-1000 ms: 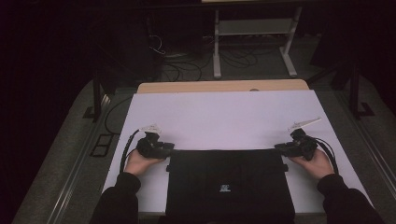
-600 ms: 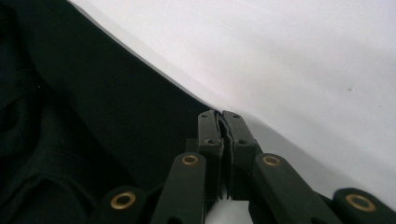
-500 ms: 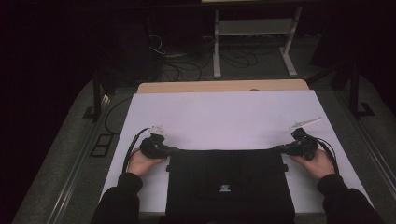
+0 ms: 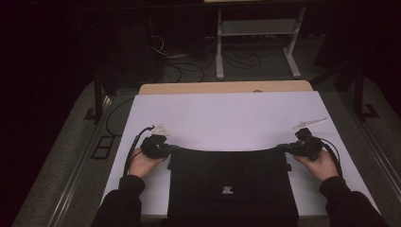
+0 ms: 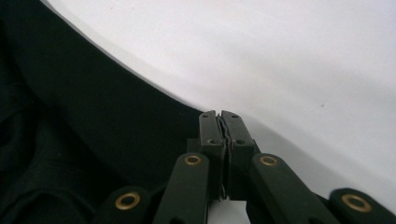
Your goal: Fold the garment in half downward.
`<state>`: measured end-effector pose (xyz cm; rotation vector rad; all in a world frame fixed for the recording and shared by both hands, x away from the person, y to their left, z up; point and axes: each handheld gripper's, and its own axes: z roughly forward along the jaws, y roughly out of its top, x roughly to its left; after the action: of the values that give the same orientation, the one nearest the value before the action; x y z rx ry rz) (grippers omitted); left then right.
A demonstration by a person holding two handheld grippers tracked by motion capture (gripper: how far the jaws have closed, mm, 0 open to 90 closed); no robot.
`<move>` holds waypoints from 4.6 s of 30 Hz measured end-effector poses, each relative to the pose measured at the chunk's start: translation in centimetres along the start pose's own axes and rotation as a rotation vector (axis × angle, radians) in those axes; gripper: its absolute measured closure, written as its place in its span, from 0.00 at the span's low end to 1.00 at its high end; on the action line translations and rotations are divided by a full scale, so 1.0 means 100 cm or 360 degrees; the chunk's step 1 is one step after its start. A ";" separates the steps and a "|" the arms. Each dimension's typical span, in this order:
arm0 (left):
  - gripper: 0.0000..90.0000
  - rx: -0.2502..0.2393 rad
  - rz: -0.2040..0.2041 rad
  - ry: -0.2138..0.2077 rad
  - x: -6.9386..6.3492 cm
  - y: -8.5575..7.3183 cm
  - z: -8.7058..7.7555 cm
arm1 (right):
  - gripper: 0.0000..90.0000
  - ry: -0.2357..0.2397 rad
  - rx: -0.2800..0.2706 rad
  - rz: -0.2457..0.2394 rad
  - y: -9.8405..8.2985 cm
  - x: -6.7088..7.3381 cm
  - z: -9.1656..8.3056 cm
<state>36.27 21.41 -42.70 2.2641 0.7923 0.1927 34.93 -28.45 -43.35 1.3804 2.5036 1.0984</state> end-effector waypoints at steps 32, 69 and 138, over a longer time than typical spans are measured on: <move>0.96 -0.0018 -0.0045 0.0195 0.032 0.045 -0.013 | 0.96 -0.0150 -0.0098 -0.0048 0.056 -0.008 -0.012; 0.96 -0.0104 -0.0113 0.0247 0.074 0.100 -0.009 | 0.96 -0.0261 -0.0178 0.0028 0.119 -0.037 -0.014; 0.00 -0.0135 -0.0352 0.0062 0.083 0.089 0.010 | 0.03 -0.0134 -0.0204 0.0108 0.117 -0.050 0.011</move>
<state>47.65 20.81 -38.16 2.0811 1.0280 0.1639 46.53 -27.70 -38.20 1.4536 2.3012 1.1643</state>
